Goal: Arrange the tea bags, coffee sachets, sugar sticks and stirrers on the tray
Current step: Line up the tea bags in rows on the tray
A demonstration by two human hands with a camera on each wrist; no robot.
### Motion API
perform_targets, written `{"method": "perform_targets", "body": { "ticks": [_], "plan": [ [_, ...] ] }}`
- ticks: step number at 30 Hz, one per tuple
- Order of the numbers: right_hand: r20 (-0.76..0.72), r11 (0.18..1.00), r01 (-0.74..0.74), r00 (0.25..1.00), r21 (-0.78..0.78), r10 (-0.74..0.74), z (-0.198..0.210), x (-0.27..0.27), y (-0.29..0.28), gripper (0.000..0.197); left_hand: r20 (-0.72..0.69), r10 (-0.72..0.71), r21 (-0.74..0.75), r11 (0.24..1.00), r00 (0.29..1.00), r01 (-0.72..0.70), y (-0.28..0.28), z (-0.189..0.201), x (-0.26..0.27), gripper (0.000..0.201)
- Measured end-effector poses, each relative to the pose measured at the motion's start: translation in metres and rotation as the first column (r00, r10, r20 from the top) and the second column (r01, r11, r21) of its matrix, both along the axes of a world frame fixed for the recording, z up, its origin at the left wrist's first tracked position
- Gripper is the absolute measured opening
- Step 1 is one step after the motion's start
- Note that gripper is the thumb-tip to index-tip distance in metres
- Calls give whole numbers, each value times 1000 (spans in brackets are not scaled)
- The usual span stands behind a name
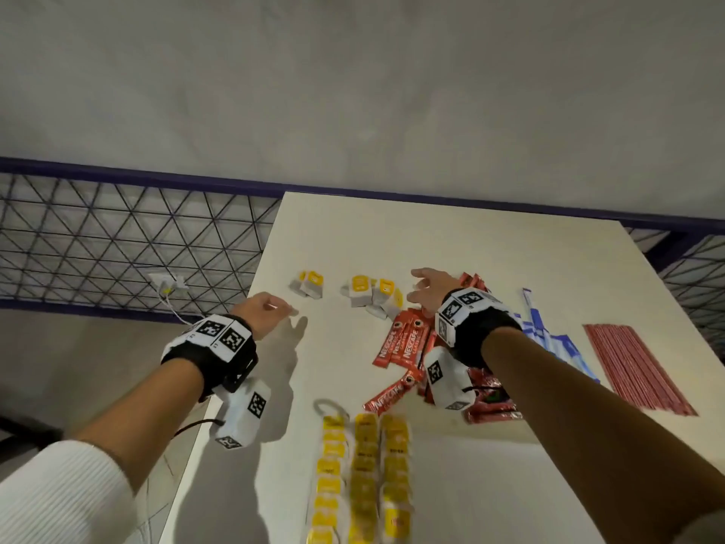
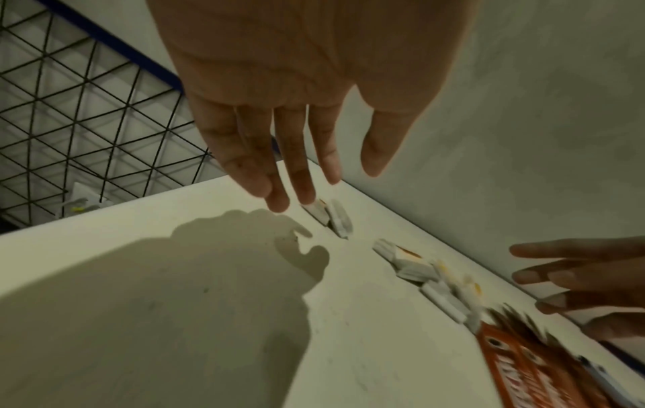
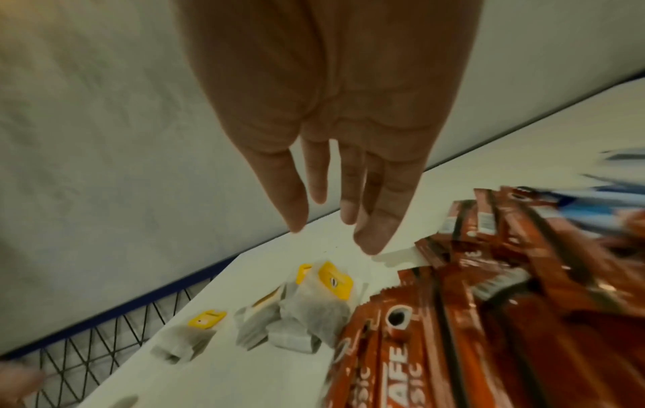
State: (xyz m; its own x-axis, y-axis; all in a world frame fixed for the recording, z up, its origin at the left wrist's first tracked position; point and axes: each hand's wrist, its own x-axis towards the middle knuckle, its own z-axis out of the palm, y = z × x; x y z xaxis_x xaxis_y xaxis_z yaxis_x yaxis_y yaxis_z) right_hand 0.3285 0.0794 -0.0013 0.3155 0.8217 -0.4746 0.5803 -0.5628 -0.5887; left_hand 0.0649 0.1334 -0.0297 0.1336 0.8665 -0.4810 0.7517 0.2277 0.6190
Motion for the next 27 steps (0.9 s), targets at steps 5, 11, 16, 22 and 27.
{"method": "perform_targets", "body": {
  "ticks": [5, 11, 16, 22, 27],
  "plan": [
    [78, 972, -212, 972, -106, 220, -12, 3, 36, 69, -176, 1, -25, 1000, 984, -6, 47, -7, 19, 61],
    [247, 897, -377, 869, -231, 428, -33, 0, 63, 84, -240, -49, -51, 998, 970, 38, 77, -14, 41, 64],
    [286, 888, -384, 847, -252, 447, -39, -9, 61, 53, -360, -168, 19, 982, 918, 188, 74, -22, 54, 48],
    [257, 906, -376, 872, -195, 417, -32, -14, 47, 47, -360, -236, -44, 971, 903, 236, 51, -22, 68, 51],
    [221, 912, -398, 885, -97, 410, -33, -20, 28, 24, -216, -243, -28, 970, 946, 242, 21, -19, 62, 31]
  ]
}}
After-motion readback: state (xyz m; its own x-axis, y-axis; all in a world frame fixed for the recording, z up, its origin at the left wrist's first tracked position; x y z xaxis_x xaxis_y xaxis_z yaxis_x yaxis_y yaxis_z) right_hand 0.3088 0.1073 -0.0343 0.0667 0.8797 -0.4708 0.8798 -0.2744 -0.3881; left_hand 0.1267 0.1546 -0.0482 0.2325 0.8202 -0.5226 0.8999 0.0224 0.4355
